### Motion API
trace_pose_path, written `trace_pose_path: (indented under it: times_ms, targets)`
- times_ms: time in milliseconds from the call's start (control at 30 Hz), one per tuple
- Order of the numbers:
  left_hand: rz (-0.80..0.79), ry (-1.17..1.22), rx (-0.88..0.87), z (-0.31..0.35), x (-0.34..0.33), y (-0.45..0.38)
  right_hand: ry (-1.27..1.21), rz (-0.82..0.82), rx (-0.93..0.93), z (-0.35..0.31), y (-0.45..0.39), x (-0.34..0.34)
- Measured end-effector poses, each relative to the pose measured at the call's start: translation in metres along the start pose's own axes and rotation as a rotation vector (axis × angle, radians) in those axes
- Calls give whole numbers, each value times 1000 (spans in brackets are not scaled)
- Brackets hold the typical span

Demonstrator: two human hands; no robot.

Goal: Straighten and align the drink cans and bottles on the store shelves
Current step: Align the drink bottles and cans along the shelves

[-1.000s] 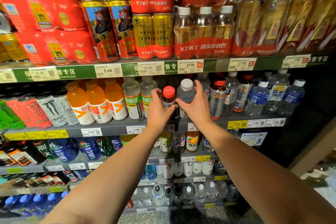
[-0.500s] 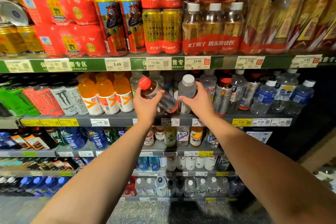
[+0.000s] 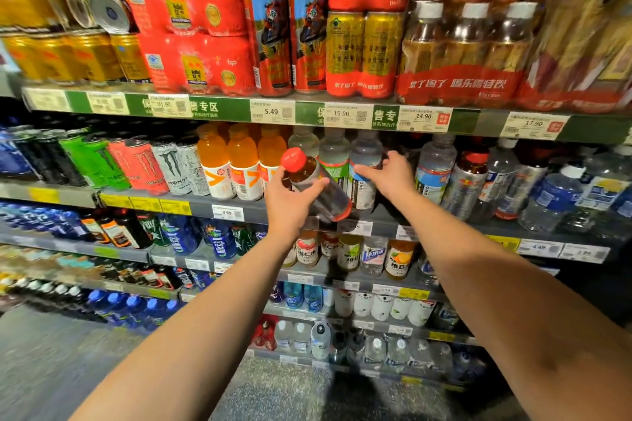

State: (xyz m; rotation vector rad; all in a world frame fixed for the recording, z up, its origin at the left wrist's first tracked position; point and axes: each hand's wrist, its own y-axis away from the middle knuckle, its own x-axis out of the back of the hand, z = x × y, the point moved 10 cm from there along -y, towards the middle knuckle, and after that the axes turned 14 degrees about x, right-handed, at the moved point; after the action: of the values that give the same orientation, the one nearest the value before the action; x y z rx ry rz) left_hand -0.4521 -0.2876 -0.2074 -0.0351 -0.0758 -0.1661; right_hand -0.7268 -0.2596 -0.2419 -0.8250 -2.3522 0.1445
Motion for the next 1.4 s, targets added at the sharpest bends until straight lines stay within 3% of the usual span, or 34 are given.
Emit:
trace_pose_path:
  times_ms: [167, 400, 533, 1033, 1233, 1400]
  targets:
    - [-26, -76, -48, 3, -19, 11, 1, 7, 58, -35, 33, 16]
    - [-98, -130, -66, 11, -76, 25, 65, 379, 133, -34, 70, 92]
    - [-119, -122, -74, 18, -99, 32, 150, 472, 138, -28, 83, 125]
    - [-139, -110, -68, 15, -98, 25, 541, 87, 29, -16, 34, 112]
    - [-113, -110, -86, 15, -85, 21, 319, 86, -45, 5, 35, 93]
    - [-111, -87, -69, 11, -80, 21, 363, 48, -88, 32, 46, 80]
